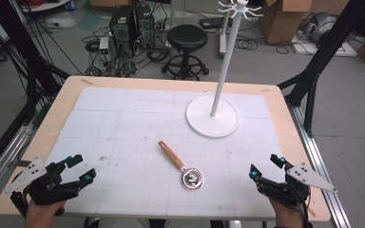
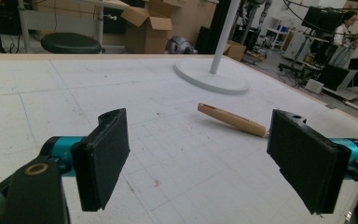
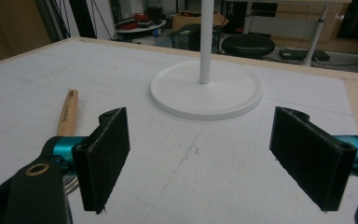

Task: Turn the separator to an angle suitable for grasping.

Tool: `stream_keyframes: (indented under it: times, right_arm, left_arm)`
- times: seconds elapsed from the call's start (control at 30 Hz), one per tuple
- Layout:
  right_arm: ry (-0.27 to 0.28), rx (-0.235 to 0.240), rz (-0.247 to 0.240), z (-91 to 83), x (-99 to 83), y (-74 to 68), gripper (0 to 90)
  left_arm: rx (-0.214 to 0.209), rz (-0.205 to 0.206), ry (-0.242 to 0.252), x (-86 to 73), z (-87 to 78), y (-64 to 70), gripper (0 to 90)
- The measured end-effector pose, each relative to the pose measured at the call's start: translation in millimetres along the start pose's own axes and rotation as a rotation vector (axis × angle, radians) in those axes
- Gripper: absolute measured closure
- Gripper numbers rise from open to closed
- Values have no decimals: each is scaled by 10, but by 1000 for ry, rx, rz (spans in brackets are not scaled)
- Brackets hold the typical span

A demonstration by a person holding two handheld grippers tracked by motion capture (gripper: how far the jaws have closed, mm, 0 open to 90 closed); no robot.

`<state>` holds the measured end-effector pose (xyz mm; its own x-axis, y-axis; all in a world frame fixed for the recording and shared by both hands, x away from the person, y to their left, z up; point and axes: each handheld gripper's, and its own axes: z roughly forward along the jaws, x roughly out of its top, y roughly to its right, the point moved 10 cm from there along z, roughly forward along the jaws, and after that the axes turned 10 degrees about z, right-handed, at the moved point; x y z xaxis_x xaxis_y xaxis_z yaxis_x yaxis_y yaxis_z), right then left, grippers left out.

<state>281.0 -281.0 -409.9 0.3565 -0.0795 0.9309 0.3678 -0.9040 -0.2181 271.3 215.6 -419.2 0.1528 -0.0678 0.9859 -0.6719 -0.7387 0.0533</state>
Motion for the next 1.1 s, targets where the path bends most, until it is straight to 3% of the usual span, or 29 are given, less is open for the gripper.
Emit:
stream_keyframes:
  times: [0.33, 0.67, 0.77, 0.83, 0.93, 0.97, 1.0, 1.07, 1.1]
  right_arm:
    - [-32, 18, 8, 69, -55, -39, 199]
    - [-47, 51, -11, 193, -45, -224, 204]
    - [-62, 80, -13, 269, -49, -315, 249]
    - [-87, 106, -18, 382, -46, -425, 322]
    - [-104, 122, -14, 484, -38, -513, 349]
    - [-127, 143, -5, 609, -34, -623, 417]
    - [-127, 143, -5, 609, -34, -623, 417]
    - [-157, 173, -7, 774, -35, -755, 456]
    - [-188, 199, -18, 968, -35, -898, 507]
  left_arm:
    - [11, -15, 1, -13, -15, -49, 213]
    - [10, -24, 4, -19, -36, -85, 216]
    - [18, -28, -3, -36, -34, -107, 217]
    - [21, -32, -3, -39, -32, -118, 217]
    - [19, -32, -2, -38, -37, -115, 217]
    - [17, -30, -5, -44, -36, -114, 218]
    - [17, -30, -5, -44, -36, -114, 218]
    - [14, -31, -8, -50, -31, -117, 218]
    - [14, -32, -7, -50, -31, -119, 218]
